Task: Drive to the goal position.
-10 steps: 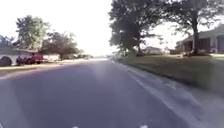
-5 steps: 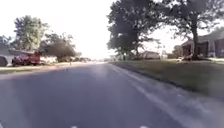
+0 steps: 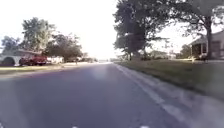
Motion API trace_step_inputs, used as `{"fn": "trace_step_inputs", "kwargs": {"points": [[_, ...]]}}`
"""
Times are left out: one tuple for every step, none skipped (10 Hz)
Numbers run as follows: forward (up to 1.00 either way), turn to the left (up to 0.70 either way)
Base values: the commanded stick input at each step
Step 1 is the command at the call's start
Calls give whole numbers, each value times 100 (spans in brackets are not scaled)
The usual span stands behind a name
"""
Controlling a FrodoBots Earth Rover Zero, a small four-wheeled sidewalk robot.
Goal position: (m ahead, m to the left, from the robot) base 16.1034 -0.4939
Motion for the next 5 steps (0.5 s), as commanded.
{"fn": "trace_step_inputs", "kwargs": {"points": [[100, 30], [100, 28], [100, 11], [100, 4], [100, 3]]}}
